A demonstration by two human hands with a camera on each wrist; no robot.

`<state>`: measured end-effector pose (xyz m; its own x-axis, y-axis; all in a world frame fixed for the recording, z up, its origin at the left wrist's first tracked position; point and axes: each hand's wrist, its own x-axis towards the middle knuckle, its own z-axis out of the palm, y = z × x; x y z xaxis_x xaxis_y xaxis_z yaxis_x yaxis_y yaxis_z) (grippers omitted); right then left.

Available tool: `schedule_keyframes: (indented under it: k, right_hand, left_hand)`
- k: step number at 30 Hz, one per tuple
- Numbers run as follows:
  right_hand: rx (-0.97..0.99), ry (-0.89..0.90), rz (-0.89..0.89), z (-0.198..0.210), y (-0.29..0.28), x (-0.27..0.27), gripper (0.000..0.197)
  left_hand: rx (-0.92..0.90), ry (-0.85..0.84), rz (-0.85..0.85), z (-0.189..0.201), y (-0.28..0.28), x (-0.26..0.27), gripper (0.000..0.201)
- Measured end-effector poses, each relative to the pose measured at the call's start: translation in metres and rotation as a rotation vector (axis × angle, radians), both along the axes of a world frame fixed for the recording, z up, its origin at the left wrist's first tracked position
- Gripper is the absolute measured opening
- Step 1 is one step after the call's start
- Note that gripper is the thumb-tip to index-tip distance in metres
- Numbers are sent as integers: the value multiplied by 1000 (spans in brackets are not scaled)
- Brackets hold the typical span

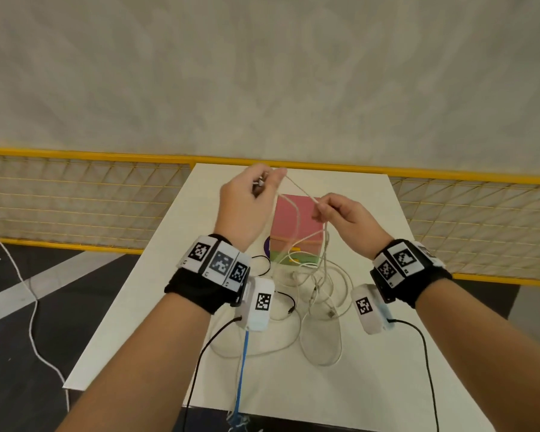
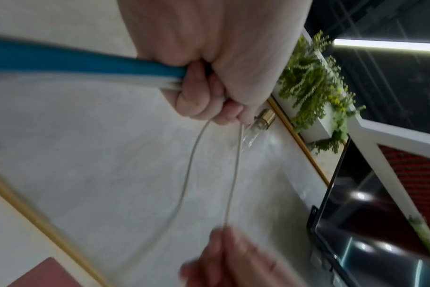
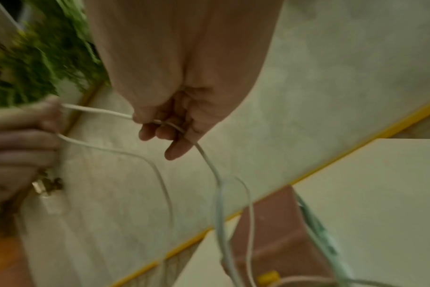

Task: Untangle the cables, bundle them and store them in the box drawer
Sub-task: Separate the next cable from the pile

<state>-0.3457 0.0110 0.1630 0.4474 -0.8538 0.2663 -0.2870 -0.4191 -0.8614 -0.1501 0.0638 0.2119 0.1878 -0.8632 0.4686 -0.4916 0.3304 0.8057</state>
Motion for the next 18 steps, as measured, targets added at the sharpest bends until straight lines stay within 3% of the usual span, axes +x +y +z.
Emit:
schedule_keyframes:
  k: [4,7,14,18]
  right_hand:
    - [79,61,-98,-30,-7,-15,25]
    - [88,96,-123,-39,-10,-18,23]
    - [-70,-61,-208,-16,-17,-12,15]
    - [-4,155,-279,-17,-23,-14,12]
  left_hand:
    - [-101,160,103,13,-2,12,33]
    - [-79,167,106,13,-3,17,34]
    - [-12,209,166,6,0,23,34]
    - [-86,278,165,13,3,22,34]
